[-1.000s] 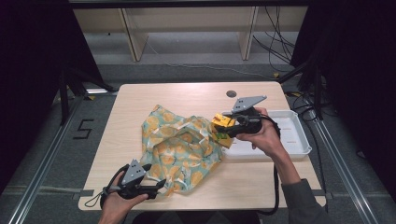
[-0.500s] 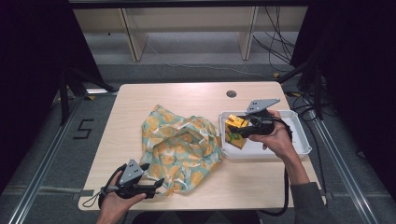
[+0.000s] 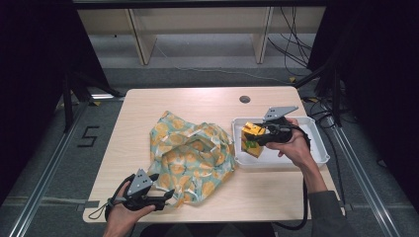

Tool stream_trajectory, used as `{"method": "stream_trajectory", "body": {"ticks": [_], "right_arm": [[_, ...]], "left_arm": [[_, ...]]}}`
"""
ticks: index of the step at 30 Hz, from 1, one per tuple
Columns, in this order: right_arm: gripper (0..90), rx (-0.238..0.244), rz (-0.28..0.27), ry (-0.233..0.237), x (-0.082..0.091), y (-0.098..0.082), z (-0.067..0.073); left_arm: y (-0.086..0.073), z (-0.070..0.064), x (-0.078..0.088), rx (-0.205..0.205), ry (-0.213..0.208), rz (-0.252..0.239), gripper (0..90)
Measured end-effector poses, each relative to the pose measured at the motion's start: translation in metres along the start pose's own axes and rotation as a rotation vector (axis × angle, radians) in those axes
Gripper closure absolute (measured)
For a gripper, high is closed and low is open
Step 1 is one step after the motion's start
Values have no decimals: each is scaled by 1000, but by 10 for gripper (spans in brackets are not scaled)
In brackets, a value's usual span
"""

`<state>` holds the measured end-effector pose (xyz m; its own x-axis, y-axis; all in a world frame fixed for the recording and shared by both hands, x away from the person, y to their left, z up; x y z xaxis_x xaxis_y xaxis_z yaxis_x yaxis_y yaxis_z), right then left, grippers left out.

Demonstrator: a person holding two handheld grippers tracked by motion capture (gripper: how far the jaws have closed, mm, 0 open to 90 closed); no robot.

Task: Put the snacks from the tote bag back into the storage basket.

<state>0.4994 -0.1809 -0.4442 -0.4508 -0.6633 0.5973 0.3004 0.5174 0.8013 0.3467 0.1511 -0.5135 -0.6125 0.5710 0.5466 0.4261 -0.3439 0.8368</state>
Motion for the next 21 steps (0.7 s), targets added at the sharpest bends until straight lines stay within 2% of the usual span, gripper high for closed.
{"method": "stream_trajectory", "body": {"ticks": [4,5,8,10,13,16,21], "right_arm": [[516,15,2,-1,-5,-4,-4],[515,-3,18,-3,-5,-5,-3],[516,37,11,0,-8,-7,-5],[515,16,14,7,-11,-9,-3],[515,36,31,7,-13,-11,-3],[515,39,40,12,-16,-12,-2],[515,52,30,13,-21,-14,-3]], "left_arm": [[0,1,0,-25,-2,2,233],[0,1,0,-26,-2,4,233],[0,0,-1,-30,-11,2,233],[0,0,-1,-29,-7,4,233],[0,0,-1,-17,-11,-1,233],[0,1,-1,-29,-10,5,233],[-1,-1,-2,-14,-15,3,233]]}}
Point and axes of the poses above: each handheld gripper's, and its own axes: x roughly backward along the jaws, y roughly out of its top, z roughly to its left, the point moved 7 cm from there along -x, roughly forward along the jaws, and after that the axes turned 1 degree about x, right-handed, at the moved point
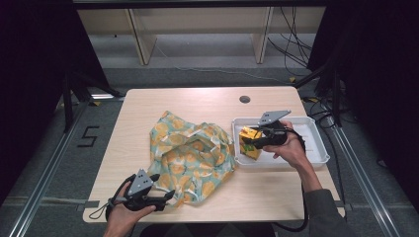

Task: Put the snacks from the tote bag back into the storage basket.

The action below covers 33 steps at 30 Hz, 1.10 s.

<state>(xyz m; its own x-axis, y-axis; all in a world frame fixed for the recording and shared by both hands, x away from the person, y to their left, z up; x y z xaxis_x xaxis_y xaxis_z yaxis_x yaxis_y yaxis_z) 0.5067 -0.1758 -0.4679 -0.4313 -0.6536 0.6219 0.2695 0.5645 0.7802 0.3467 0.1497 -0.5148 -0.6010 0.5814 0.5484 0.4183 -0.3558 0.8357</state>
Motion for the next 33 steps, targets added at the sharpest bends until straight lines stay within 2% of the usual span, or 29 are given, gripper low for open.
{"method": "stream_trajectory", "body": {"ticks": [1,3,4,6,7,8,10,12,14,17,20,21,22,25,26,33], "right_arm": [[515,3,7,10,-1,-1,0],[515,-4,21,19,-1,-3,2],[515,1,7,4,-2,-3,0],[515,1,13,18,-3,-4,1],[515,-16,18,14,-3,-4,3],[515,1,17,14,-3,-4,1],[515,5,13,23,-3,-5,1],[515,13,-5,14,-5,-5,-1],[515,-1,8,21,-6,-7,1],[514,13,16,29,-9,-8,3],[514,17,23,36,-13,-10,5],[514,24,19,36,-13,-10,5],[514,6,21,42,-13,-10,6],[513,20,17,30,-12,-11,5],[513,31,19,40,-11,-12,5],[508,46,18,44,-8,-18,8]], "left_arm": [[0,0,-1,12,4,-5,233],[0,0,0,7,3,0,233],[0,-1,0,14,0,1,233],[0,0,0,0,4,-1,233],[0,1,0,-13,5,1,233],[0,-1,-1,13,3,-5,233],[0,0,-1,15,6,-6,233],[0,1,0,-11,1,2,233],[0,0,0,-10,2,4,233],[0,0,-1,-8,1,4,233],[-1,2,1,-33,0,22,233],[-1,2,1,-33,2,22,233],[-1,2,1,-29,4,18,233],[-1,1,1,-20,3,15,233],[0,0,0,-13,2,3,233],[0,1,0,-14,3,5,233]]}}
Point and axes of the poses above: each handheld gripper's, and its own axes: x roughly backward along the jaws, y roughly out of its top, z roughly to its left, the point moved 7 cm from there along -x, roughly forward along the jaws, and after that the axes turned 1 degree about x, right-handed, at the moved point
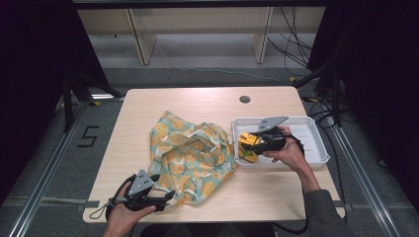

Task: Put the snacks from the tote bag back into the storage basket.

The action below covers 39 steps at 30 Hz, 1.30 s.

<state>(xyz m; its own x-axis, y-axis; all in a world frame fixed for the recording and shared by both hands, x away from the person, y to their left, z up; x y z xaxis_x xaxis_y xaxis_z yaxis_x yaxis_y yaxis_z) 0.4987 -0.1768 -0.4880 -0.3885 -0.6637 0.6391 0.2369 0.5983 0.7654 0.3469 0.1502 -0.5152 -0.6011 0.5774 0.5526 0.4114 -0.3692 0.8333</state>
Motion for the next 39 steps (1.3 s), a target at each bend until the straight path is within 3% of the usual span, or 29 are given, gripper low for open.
{"method": "stream_trajectory", "body": {"ticks": [3,4,6,9,12,15,17,18,19,20,25,27,29,30,32,33,36,37,38,39], "right_arm": [[507,-1,14,-9,2,-4,0],[506,5,11,-7,2,-4,0],[504,7,12,-13,3,-5,0],[502,7,21,-38,4,-5,0],[477,1,25,-53,4,-5,1],[390,-51,27,-61,7,-5,4],[345,-69,8,-76,8,-3,3],[329,-107,4,-87,11,-3,3],[315,-118,4,-93,14,-3,3],[307,-110,-4,-109,17,-3,3],[284,-181,-35,-137,34,-2,12],[280,-173,-45,-153,41,-2,14],[283,-180,-34,-173,45,-4,17],[299,-176,-38,-180,47,-5,17],[375,-186,-47,-182,52,-6,21],[400,-191,-45,-182,54,-7,23],[546,-218,-56,-196,58,-9,28],[607,-191,-62,-191,60,-8,28],[659,-219,-62,-193,62,-7,32],[703,-198,-83,-206,63,-6,32]], "left_arm": [[0,0,0,-3,0,3,233],[-1,-2,0,21,-2,4,233],[0,-1,0,7,-1,4,233],[0,-2,-1,26,1,-1,233],[-1,-1,-1,17,2,9,233],[0,-1,-1,-2,1,0,233],[0,-2,-1,23,3,-3,233],[0,0,0,-5,4,4,233],[1,0,-1,7,-1,-6,233],[1,1,-1,-5,3,5,233],[1,0,-2,-4,-4,3,233],[0,2,0,-28,-4,22,233],[0,1,-1,-1,-1,17,233],[1,1,-2,12,1,0,233],[0,1,-1,6,0,12,233],[0,2,0,-17,-2,24,233],[0,2,-1,-25,-2,22,233],[0,2,-1,-25,-2,23,233],[0,2,-1,-26,-1,23,233],[0,3,-1,-26,-2,23,233]]}}
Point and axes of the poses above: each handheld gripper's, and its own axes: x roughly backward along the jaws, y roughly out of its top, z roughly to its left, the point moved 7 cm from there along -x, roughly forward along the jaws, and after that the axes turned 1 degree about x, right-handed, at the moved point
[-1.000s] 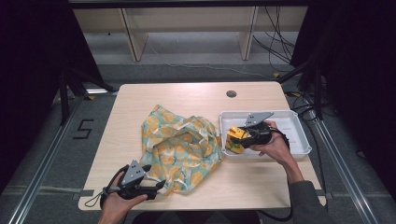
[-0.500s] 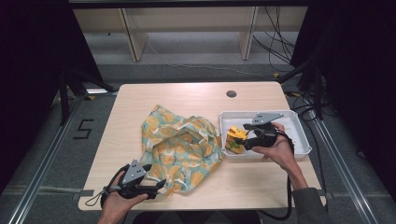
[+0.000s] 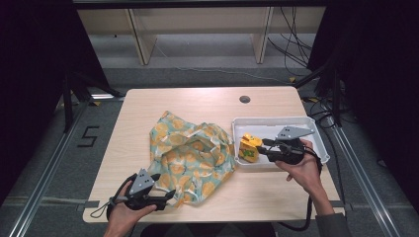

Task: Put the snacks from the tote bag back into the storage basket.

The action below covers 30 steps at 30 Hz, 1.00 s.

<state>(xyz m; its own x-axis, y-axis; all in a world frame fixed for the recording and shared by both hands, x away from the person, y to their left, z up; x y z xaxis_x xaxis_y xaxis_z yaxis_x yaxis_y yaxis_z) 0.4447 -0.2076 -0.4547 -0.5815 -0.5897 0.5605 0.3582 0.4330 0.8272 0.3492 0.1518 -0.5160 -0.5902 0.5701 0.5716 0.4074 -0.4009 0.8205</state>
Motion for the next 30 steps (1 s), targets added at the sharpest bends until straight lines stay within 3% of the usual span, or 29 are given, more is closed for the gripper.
{"method": "stream_trajectory", "body": {"ticks": [4,6,7,9,10,13,16,18,20,23,25,29,30], "right_arm": [[866,52,-4,29,1,3,9],[894,63,8,30,0,3,12],[900,46,22,37,-1,1,15],[900,58,29,41,-4,0,17],[900,87,40,46,-6,-1,15],[900,67,69,38,-11,-6,18],[900,91,83,32,-16,-10,13],[900,75,105,23,-16,-14,11],[900,83,96,14,-18,-14,10],[900,95,108,17,-18,-15,10],[900,73,126,25,-18,-17,11],[900,85,129,10,-18,-19,6],[900,68,136,14,-17,-20,6]], "left_arm": [[0,0,0,-2,1,1,233],[1,-2,-1,14,1,-11,233],[1,-3,-1,24,2,-20,233],[1,-4,-2,45,0,-22,234],[1,-3,-2,37,1,-17,234],[1,-3,-2,25,3,-26,234],[0,-2,-2,16,5,-12,234],[0,-4,-2,40,3,-13,234],[0,-2,-2,11,3,-11,234],[-1,-4,-2,40,0,-10,234],[-1,-3,-2,36,2,-7,234],[-1,-2,-2,25,6,-8,234],[0,-2,-2,25,5,-10,234]]}}
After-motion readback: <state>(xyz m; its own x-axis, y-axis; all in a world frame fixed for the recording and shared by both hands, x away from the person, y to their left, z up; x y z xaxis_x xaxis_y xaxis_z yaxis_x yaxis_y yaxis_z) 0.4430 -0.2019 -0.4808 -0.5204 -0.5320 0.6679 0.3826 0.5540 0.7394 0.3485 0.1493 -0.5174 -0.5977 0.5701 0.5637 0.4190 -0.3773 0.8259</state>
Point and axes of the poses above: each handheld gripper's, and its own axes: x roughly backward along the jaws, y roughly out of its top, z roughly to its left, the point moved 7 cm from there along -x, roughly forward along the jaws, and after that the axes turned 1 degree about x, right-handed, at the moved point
